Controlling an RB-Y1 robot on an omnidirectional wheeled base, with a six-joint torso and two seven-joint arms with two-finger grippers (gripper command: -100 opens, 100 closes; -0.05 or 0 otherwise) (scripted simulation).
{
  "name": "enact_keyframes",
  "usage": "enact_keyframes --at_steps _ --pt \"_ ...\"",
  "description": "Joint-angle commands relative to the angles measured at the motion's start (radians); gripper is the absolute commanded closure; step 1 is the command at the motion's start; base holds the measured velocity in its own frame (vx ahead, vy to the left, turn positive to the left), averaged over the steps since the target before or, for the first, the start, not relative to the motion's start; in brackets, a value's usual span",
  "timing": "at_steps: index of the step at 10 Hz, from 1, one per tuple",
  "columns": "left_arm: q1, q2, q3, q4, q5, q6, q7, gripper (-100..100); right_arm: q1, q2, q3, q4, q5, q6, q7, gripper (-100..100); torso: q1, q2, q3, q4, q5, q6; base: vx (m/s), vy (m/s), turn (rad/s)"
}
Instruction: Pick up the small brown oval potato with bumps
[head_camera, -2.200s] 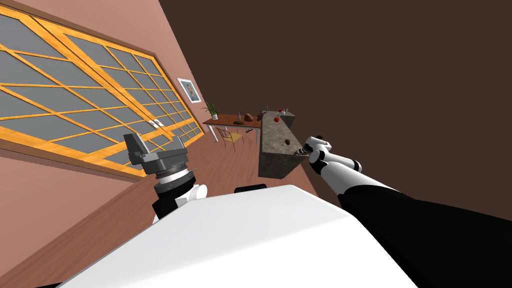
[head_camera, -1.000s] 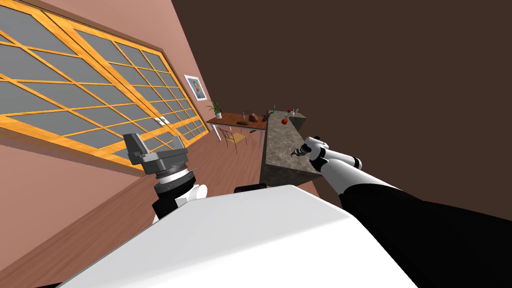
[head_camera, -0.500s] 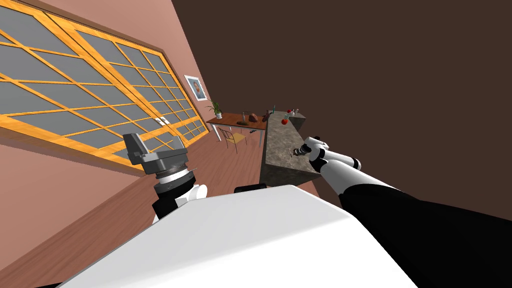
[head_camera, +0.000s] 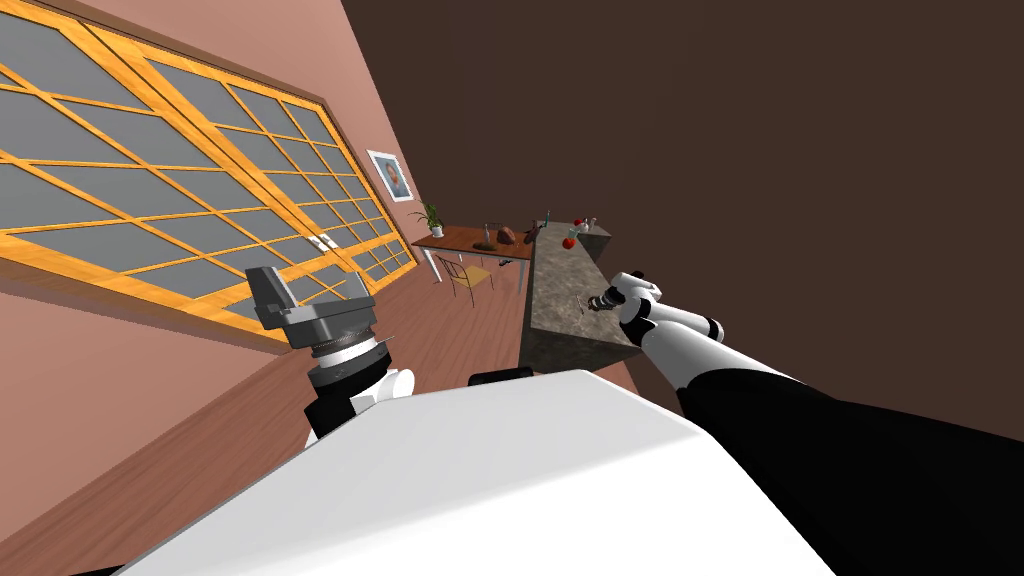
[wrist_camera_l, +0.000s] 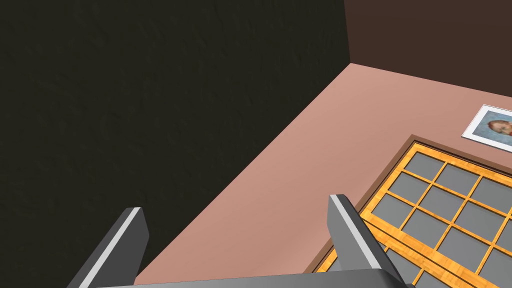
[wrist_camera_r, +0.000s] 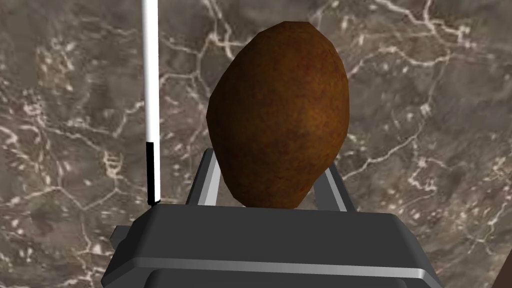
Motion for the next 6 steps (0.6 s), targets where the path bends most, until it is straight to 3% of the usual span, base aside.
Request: enact_keyframes --at_steps 1,2,5,6 --pt "0.000 0.000 0.000 0.000 0.000 0.000 0.000 0 -0.018 -0.014 0.002 0.041 0.002 -0.018 0.006 100 0.000 0.000 0.000 0.000 0.000 0.000 0.000 0.000 0.000" --pt "0.000 0.000 0.000 0.000 0.000 0.000 0.000 0 -0.025 -0.041 -0.004 0.035 0.000 0.011 0.018 100 0.000 0.000 0.000 0.000 0.000 0.000 0.001 0.021 0.010" --pt "0.000 0.000 0.000 0.000 0.000 0.000 0.000 0 -0.023 -0.040 -0.004 0.034 0.000 0.006 0.019 100 0.001 0.000 0.000 0.000 0.000 -0.001 0.004 0.013 -0.003" --pt "0.000 0.000 0.000 0.000 0.000 0.000 0.000 0 -0.021 -0.039 -0.005 0.029 0.000 0.011 0.018 0 0.001 0.000 0.000 0.000 0.000 -0.001 0.000 0.000 0.000"
